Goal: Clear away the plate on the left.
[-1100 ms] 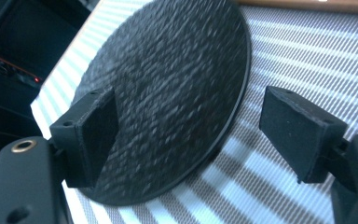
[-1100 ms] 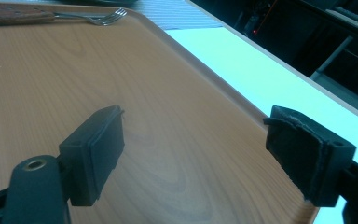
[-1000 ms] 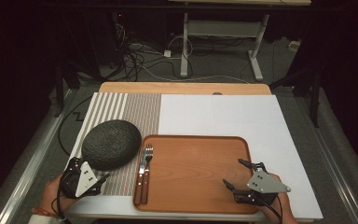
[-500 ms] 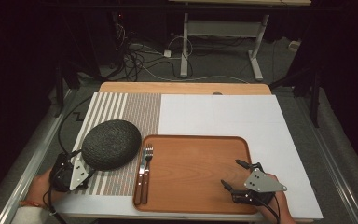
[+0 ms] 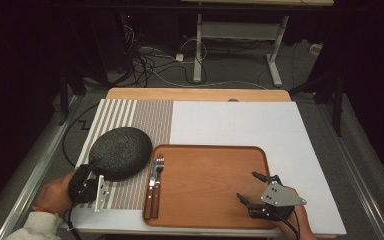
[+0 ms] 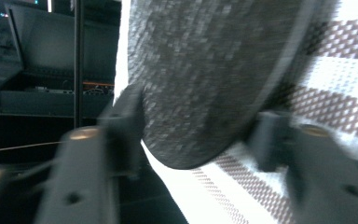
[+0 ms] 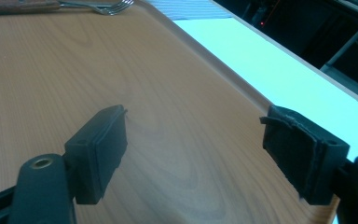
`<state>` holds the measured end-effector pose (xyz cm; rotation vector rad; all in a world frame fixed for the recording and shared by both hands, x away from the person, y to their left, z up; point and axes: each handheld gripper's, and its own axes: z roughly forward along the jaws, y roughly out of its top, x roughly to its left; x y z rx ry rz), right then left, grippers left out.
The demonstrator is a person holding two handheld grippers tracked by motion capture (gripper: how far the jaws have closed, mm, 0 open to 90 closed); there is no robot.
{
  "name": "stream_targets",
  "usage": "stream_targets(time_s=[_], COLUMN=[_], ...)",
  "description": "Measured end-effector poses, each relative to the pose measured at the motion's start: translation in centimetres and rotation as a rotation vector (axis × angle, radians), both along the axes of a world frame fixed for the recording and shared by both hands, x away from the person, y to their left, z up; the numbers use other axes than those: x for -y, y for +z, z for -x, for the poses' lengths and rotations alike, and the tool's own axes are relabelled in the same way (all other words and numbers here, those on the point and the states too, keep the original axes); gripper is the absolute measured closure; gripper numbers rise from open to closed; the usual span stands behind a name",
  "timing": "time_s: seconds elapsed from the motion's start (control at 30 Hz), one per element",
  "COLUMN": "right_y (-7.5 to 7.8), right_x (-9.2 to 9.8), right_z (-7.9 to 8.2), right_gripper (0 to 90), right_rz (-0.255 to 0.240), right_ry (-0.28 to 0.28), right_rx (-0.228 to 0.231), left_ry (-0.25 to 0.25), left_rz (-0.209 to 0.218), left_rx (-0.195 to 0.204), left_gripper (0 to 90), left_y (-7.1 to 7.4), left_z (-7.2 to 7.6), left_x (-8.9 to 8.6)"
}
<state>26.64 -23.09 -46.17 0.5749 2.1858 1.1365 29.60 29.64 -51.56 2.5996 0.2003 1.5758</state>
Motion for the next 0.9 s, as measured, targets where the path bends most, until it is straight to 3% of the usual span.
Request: stream_targets(time_s=[0.13, 0.2, 0.53, 0.9], right_y=[0.0, 0.0, 0.0, 0.0], right_x=[0.0, 0.0, 0.1, 0.1], right_z=[0.0, 0.0, 0.0, 0.0], right_gripper=[22.6, 22.7, 23.3, 23.5], right_rz=[0.002, 0.004, 0.008, 0.013], right_ry=[0.0, -0.001, 0.0, -0.002], right_rx=[0.003, 0.005, 0.003, 0.006], left_ry=[-0.011, -0.02, -0.047, -0.025], left_rz=[-0.06, -0.091, -0.226, -0.244], left_rx=[0.0, 0.018, 0.113, 0.112], left_gripper=[66.2, 75.0, 81.9, 83.4], left_y=[-0.6, -1.0, -1.8, -1.7], left_z=[-0.4, -0.6, -1.2, -1.6], left_x=[0.6, 0.8, 1.6, 2.2])
